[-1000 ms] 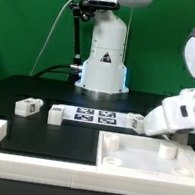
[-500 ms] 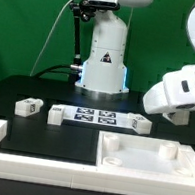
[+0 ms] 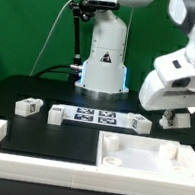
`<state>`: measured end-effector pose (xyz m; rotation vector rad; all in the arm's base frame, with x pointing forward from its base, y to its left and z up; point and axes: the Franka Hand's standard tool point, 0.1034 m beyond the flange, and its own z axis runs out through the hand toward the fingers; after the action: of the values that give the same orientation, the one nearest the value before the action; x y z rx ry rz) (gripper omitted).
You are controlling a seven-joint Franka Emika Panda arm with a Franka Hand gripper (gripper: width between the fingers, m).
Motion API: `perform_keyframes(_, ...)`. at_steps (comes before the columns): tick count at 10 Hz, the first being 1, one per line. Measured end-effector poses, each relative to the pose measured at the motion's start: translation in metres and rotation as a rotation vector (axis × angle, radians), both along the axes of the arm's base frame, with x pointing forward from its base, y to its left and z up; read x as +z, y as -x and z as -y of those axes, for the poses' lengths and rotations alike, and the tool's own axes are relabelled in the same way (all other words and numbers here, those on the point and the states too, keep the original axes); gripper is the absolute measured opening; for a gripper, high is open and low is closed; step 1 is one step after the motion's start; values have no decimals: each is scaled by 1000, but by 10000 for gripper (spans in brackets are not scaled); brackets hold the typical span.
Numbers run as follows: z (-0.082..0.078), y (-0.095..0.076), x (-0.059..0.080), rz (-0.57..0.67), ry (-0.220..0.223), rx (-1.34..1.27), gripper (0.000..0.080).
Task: Assemble one leg
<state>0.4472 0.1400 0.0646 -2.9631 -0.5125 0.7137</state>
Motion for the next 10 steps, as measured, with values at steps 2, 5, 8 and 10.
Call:
perform_keyframes(2, 9, -17, 24, 102, -12, -17, 291)
perform_keyframes(5, 22, -30, 51, 379, -51, -50, 291)
perform_keyframes(8, 23, -38, 48, 620, -109, -65, 291)
perform_keyframes(10, 24, -46, 48, 732, -137, -56, 291)
